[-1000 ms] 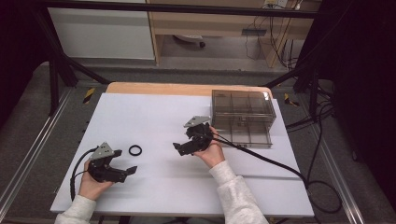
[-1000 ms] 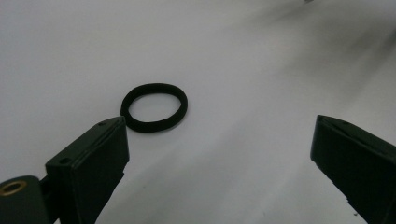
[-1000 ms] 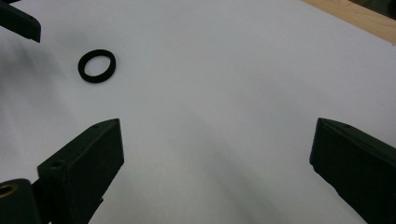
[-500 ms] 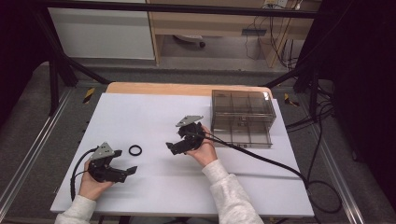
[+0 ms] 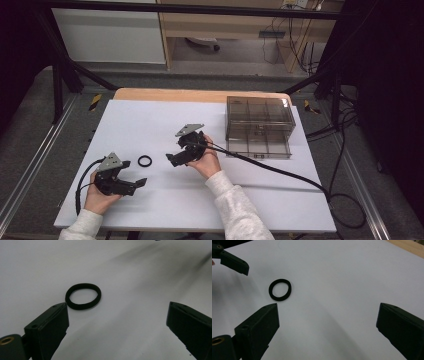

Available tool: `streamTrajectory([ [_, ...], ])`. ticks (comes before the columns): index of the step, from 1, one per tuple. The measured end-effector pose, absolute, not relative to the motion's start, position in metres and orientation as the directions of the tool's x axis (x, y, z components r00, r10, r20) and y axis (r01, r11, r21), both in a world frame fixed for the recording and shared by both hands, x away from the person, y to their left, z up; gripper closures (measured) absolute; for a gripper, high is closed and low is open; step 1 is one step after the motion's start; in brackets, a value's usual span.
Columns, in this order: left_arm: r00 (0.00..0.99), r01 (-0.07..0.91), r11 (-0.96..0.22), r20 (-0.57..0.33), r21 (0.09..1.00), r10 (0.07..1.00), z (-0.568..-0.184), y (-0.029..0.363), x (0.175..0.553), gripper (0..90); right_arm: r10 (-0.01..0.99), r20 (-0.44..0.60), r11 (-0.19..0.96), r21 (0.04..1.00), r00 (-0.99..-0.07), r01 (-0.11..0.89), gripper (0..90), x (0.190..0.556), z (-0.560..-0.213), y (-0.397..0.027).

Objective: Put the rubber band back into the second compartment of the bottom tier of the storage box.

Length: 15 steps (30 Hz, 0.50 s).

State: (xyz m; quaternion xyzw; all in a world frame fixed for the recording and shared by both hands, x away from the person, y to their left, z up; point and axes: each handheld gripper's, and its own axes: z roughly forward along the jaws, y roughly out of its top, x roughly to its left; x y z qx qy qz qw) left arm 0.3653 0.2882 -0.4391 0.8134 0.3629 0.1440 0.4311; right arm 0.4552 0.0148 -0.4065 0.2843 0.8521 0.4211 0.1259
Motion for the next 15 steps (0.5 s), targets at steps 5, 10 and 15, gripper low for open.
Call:
streamTrajectory([
  [5,0.693,0.470,-0.362,-0.083,0.805,0.716,-0.439,0.289,0.366,4.1,0.584,0.034,0.481,0.790,-0.811,0.380,5.9,0.457,-0.409,0.024],
  [10,0.694,0.469,-0.364,-0.081,0.804,0.715,-0.439,0.289,0.366,4.1,0.581,0.047,0.476,0.790,-0.813,0.386,6.8,0.458,-0.412,0.029],
  [15,0.694,0.471,-0.365,-0.082,0.803,0.715,-0.439,0.288,0.366,4.0,0.577,0.044,0.487,0.783,-0.816,0.386,6.9,0.460,-0.414,0.034],
])
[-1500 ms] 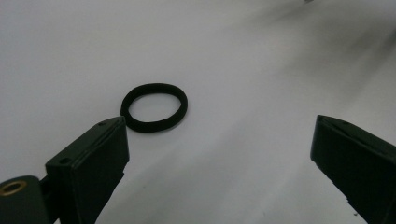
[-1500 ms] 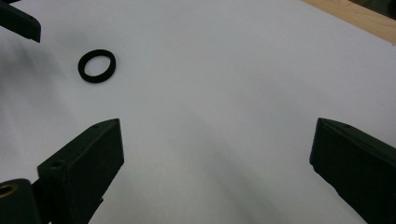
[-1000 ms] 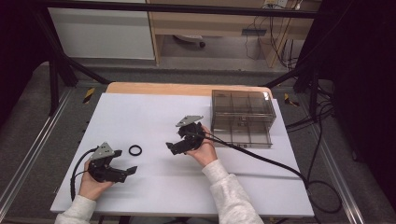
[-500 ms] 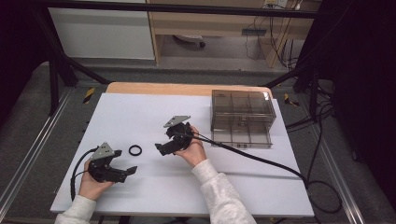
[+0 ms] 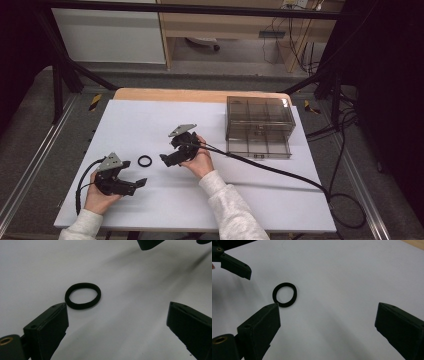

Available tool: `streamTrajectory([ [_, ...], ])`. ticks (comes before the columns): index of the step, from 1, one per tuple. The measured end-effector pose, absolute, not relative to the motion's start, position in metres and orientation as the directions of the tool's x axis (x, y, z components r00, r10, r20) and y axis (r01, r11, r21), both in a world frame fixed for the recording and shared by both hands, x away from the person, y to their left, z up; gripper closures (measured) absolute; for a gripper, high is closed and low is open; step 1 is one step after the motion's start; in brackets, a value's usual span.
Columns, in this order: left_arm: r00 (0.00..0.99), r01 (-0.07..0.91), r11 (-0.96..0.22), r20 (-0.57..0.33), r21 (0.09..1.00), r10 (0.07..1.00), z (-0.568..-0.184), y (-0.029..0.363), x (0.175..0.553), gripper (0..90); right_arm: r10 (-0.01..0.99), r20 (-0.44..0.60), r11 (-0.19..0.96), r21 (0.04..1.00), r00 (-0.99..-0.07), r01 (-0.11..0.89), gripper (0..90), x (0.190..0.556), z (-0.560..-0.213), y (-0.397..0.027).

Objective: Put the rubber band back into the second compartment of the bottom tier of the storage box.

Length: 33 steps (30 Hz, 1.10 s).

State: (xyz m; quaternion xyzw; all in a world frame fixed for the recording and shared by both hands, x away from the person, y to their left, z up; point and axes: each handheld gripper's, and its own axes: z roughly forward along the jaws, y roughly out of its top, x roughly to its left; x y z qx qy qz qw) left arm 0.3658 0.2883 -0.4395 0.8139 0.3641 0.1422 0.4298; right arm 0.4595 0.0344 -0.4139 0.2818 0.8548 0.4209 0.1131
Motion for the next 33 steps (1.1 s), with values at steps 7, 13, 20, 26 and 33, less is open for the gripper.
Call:
streamTrajectory([
  [7,0.694,0.470,-0.369,-0.077,0.802,0.716,-0.439,0.288,0.366,4.0,0.572,0.052,0.488,0.780,-0.819,0.391,7.5,0.462,-0.417,0.042],
  [13,0.694,0.470,-0.369,-0.077,0.802,0.716,-0.439,0.288,0.366,4.0,0.561,0.053,0.498,0.775,-0.826,0.388,8.5,0.464,-0.419,0.049],
  [20,0.695,0.469,-0.369,-0.078,0.802,0.715,-0.439,0.288,0.366,4.0,0.557,0.063,0.495,0.775,-0.828,0.392,10.3,0.467,-0.421,0.053],
  [26,0.696,0.471,-0.369,-0.080,0.801,0.714,-0.440,0.287,0.366,4.1,0.558,0.067,0.495,0.773,-0.827,0.396,12.1,0.467,-0.422,0.055],
  [33,0.694,0.470,-0.368,-0.079,0.802,0.715,-0.440,0.288,0.366,4.1,0.546,0.053,0.515,0.766,-0.836,0.385,13.5,0.468,-0.425,0.064],
])
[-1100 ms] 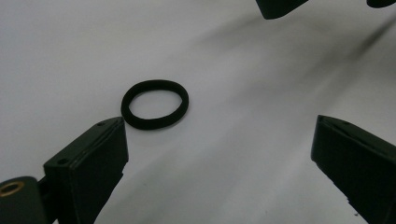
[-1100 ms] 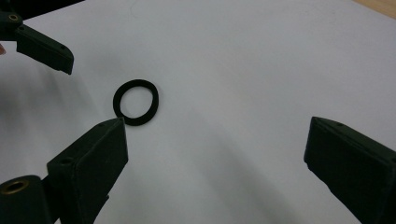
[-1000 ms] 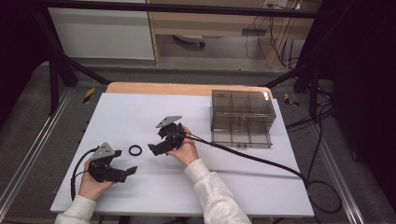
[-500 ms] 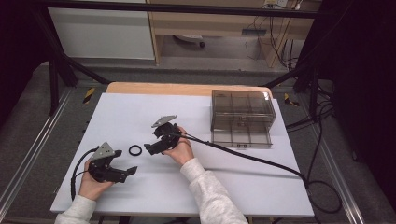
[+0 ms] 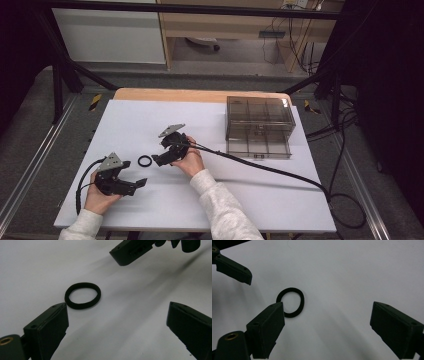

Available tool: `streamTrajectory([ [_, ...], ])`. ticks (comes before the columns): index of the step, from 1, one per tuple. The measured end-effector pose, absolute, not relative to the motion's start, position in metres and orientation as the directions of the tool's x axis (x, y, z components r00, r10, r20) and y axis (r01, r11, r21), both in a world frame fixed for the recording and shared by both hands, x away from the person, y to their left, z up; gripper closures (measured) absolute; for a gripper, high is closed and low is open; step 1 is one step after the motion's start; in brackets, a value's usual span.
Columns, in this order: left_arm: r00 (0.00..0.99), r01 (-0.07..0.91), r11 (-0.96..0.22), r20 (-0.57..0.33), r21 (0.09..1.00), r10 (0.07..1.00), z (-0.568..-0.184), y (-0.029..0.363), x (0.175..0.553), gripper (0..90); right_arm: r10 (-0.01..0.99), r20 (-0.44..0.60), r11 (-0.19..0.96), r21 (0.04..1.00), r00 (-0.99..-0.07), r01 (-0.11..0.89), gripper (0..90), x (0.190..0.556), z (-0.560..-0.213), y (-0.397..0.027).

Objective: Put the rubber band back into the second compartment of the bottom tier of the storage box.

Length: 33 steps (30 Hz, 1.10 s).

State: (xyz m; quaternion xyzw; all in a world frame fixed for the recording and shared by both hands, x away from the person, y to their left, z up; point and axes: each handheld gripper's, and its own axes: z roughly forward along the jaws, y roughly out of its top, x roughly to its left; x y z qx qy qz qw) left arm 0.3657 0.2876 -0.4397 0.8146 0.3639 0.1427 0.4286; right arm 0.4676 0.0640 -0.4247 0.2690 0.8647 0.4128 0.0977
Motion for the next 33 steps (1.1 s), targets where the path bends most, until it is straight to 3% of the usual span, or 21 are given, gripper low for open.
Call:
streamTrajectory([
  [20,0.695,0.468,-0.371,-0.076,0.802,0.715,-0.440,0.288,0.366,4.1,0.505,0.036,0.569,0.738,-0.862,0.364,33.0,0.467,-0.437,0.093],
  [33,0.696,0.467,-0.372,-0.075,0.802,0.714,-0.439,0.287,0.366,4.1,0.494,0.034,0.580,0.731,-0.869,0.358,53.5,0.465,-0.444,0.102],
])
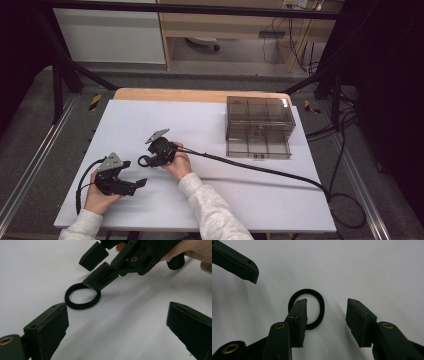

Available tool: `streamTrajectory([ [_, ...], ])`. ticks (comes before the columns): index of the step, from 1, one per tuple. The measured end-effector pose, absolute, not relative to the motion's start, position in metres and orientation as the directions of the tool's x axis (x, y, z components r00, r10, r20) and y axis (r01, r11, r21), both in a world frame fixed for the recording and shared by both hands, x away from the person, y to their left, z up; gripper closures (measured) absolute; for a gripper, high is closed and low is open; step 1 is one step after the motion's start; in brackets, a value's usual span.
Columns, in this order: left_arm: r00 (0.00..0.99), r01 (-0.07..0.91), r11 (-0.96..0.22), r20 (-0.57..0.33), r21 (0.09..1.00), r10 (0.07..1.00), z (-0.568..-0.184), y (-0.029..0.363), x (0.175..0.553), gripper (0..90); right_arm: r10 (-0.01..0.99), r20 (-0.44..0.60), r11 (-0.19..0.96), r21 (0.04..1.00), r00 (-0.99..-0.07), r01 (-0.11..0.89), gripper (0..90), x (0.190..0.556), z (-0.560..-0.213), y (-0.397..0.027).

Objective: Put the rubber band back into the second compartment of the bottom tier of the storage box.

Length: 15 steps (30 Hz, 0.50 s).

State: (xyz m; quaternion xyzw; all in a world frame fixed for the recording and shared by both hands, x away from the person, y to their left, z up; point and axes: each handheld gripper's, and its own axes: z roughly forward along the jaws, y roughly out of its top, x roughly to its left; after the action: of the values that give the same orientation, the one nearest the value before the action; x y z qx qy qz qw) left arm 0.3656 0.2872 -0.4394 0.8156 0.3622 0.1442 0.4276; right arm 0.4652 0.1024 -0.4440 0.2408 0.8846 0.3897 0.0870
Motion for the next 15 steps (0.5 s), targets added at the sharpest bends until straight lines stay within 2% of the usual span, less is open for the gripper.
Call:
streamTrajectory([
  [15,0.696,0.467,-0.372,-0.074,0.802,0.714,-0.4392,0.2872,0.3654,4.2,0.491,0.037,0.593,0.719,-0.871,0.364,72.3,0.4637,-0.4498,0.1074],
])
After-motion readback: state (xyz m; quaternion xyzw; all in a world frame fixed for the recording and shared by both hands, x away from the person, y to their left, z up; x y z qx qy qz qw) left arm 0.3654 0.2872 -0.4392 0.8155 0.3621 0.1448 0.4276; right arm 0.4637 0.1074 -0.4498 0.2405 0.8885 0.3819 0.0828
